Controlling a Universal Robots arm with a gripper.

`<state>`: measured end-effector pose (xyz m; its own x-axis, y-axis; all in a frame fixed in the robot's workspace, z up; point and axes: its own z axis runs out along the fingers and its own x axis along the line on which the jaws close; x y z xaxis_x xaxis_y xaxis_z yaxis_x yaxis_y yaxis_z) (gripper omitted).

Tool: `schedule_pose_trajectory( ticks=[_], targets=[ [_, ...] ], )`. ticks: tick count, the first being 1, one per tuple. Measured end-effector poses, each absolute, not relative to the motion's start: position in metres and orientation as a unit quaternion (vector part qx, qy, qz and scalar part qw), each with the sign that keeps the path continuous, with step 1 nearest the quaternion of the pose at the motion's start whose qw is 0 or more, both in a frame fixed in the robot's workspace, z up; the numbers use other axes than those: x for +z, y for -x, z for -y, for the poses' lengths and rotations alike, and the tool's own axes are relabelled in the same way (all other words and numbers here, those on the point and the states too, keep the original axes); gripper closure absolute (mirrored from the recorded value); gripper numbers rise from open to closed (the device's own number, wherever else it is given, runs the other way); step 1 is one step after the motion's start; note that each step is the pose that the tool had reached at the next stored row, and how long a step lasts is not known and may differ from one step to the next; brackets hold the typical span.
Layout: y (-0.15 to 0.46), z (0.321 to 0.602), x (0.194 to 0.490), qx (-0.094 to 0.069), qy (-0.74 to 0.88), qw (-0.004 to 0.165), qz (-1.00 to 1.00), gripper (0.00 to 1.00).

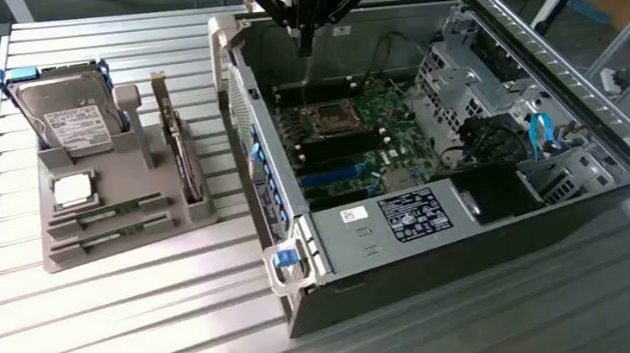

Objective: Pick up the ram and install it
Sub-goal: 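Reach for the ram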

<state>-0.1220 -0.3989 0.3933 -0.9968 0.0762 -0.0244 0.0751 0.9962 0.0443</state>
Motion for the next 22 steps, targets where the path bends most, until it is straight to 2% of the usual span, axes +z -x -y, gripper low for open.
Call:
schedule_pose_trajectory(
  ticks=[22],
  targets=[
    [0.133, 0.399, 0.393, 0.022, -0.038, 0.013, -0.999, 0.89]
  ],
)
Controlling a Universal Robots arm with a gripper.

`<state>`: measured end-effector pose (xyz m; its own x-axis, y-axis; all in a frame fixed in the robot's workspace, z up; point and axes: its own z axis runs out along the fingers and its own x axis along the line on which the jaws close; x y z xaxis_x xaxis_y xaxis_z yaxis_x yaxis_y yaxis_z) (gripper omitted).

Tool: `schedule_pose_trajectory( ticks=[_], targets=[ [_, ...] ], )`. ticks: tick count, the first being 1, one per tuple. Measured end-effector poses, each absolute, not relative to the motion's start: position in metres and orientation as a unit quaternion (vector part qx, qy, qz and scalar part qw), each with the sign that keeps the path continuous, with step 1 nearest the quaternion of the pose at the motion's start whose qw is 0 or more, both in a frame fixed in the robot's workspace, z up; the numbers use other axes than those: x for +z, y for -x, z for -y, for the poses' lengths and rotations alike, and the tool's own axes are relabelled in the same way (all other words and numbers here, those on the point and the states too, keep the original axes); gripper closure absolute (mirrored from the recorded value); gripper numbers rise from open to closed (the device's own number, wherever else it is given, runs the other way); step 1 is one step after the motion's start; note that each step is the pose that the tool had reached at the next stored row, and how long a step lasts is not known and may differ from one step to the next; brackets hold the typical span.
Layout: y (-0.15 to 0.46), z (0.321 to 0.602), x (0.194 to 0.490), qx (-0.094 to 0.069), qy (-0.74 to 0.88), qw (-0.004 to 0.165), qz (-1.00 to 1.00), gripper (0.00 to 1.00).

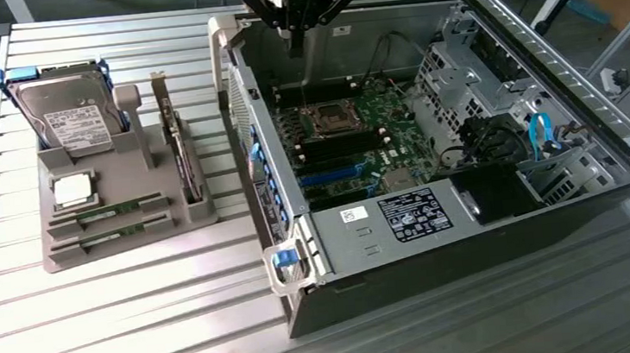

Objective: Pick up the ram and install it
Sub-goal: 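Reach for the ram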

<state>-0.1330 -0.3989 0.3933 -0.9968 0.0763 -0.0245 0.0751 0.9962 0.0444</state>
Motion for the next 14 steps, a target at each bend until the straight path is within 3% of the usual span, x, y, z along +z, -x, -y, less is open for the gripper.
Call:
schedule_pose_trajectory(
  ticks=[14],
  targets=[
    [0.148, 0.399, 0.393, 0.022, -0.038, 0.013, -0.999, 0.89]
  ],
)
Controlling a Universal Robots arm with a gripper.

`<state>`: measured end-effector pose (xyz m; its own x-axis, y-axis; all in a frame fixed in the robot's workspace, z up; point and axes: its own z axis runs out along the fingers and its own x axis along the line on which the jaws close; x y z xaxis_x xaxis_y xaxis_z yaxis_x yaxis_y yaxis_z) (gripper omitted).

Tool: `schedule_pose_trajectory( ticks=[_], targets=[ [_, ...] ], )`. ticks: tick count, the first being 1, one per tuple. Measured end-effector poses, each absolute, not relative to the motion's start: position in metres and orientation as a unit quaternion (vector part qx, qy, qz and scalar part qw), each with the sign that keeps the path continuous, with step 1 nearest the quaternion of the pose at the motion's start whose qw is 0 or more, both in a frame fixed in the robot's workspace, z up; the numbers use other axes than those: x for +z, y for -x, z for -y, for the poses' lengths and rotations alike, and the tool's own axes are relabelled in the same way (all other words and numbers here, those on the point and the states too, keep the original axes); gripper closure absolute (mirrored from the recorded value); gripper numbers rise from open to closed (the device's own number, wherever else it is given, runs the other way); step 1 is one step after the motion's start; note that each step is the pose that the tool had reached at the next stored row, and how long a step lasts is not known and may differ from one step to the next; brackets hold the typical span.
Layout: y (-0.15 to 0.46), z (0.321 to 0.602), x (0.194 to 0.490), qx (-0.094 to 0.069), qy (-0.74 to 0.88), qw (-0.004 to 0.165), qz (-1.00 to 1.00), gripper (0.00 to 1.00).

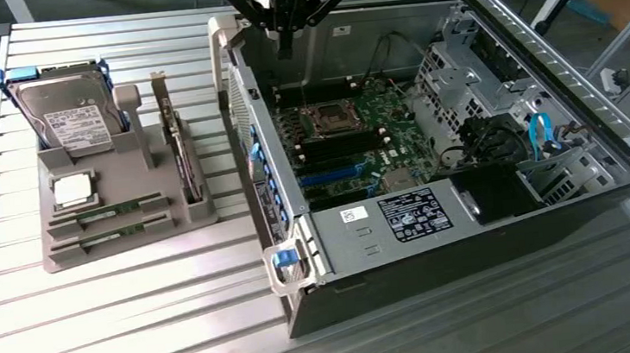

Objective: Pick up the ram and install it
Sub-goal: 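Reach for the ram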

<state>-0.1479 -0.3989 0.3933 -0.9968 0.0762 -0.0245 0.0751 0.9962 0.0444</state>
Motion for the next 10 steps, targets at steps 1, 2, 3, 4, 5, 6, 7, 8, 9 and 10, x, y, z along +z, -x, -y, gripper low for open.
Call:
schedule_pose_trajectory(
  ticks=[1, 2, 3, 4, 5, 6, 7, 8, 9, 10],
  targets=[
    [0.149, 0.399, 0.393, 0.022, -0.038, 0.013, -0.999, 0.89],
    [0.151, 0.399, 0.393, 0.022, -0.038, 0.013, -0.999, 0.89],
    [0.152, 0.399, 0.393, 0.022, -0.038, 0.013, -0.999, 0.89],
    [0.154, 0.399, 0.393, 0.022, -0.038, 0.013, -0.999, 0.89],
    [0.156, 0.399, 0.393, 0.022, -0.038, 0.013, -0.999, 0.89],
    [0.157, 0.399, 0.393, 0.022, -0.038, 0.013, -0.999, 0.89],
    [0.159, 0.399, 0.393, 0.022, -0.038, 0.013, -0.999, 0.89],
    [0.160, 0.399, 0.393, 0.022, -0.038, 0.013, -0.999, 0.89],
    [0.162, 0.399, 0.393, 0.022, -0.038, 0.013, -0.999, 0.89],
    [0.163, 0.399, 0.393, 0.022, -0.038, 0.013, -0.999, 0.89]
  ],
)
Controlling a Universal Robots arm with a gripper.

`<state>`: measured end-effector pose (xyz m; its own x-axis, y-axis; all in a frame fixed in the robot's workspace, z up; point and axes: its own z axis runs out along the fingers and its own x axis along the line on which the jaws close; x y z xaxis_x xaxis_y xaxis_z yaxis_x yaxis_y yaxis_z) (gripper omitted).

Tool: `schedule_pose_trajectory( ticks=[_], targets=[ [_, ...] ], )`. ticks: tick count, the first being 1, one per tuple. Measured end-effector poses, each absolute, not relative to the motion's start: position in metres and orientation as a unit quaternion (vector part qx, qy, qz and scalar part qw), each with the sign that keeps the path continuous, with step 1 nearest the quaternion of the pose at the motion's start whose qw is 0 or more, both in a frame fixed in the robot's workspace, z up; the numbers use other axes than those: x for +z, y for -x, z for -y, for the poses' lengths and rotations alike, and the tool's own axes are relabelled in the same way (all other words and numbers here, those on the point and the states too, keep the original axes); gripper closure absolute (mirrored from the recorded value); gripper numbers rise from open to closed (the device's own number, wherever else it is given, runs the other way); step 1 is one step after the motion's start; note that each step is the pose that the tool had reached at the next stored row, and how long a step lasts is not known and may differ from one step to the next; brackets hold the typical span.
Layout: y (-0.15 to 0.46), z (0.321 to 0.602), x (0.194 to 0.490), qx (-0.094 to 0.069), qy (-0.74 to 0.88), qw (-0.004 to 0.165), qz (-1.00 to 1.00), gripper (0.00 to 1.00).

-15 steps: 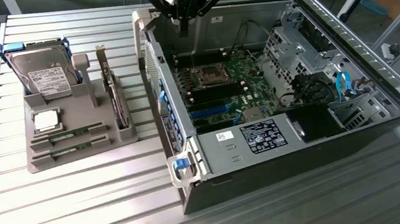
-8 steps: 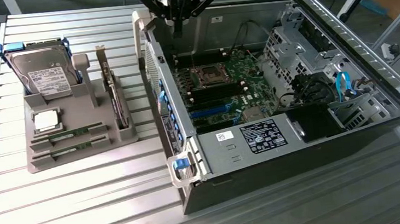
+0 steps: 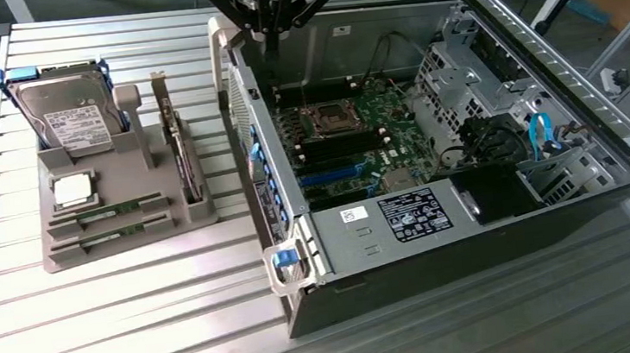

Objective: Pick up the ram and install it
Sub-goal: 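Reach for the ram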

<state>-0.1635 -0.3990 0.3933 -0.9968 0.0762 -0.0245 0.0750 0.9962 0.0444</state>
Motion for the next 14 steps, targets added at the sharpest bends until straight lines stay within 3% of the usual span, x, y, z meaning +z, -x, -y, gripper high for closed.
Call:
schedule_pose_trajectory(
  ticks=[14],
  targets=[
    [0.188, 0.399, 0.393, 0.022, -0.038, 0.013, -0.999, 0.89]
  ],
)
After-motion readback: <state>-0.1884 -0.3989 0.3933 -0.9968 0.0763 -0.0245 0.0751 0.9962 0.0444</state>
